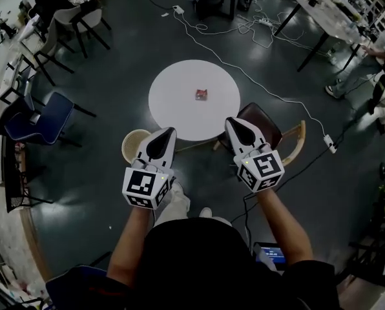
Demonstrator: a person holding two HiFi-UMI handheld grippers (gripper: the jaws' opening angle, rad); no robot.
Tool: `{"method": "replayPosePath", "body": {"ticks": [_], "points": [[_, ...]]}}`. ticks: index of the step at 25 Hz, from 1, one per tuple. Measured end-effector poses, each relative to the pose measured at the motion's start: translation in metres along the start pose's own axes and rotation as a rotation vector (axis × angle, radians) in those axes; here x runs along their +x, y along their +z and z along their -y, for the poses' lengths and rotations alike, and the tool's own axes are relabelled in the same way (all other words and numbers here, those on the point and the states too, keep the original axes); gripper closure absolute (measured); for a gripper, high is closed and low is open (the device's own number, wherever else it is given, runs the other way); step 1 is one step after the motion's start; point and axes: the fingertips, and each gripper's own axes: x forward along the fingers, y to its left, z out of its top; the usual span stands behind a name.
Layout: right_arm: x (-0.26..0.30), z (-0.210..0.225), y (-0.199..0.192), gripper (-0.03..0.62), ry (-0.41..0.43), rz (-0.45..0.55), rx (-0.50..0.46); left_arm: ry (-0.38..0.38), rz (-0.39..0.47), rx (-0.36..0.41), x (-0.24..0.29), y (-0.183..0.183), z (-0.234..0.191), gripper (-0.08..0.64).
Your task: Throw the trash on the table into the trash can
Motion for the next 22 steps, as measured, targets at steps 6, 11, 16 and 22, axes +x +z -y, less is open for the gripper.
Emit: {"method": "replayPosePath", "body": {"ticks": [6, 11, 16, 22], "points": [[0.046, 0.013, 0.004, 0.575, -0.039, -0.025, -0.003, -0.034, 0.002, -0.001, 0.029, 0.012, -0.045, 0.551], [0.074, 0.017, 0.004, 0.575, -0.075, -0.05, -0.014, -0.064, 0.005, -0.016, 0.044, 0.013, -0.077, 0.551], [0.101, 0.015, 0.003, 0.575, -0.1, -0.076, -0.022, -0.093, 0.007, -0.033, 0.053, 0.014, -0.104, 0.551], [0.13, 0.013, -0.012, 0.575, -0.122, -0.109, -0.006, -0.11, -0.011, -0.051, 0.061, 0.001, -0.131, 0.551]]}}
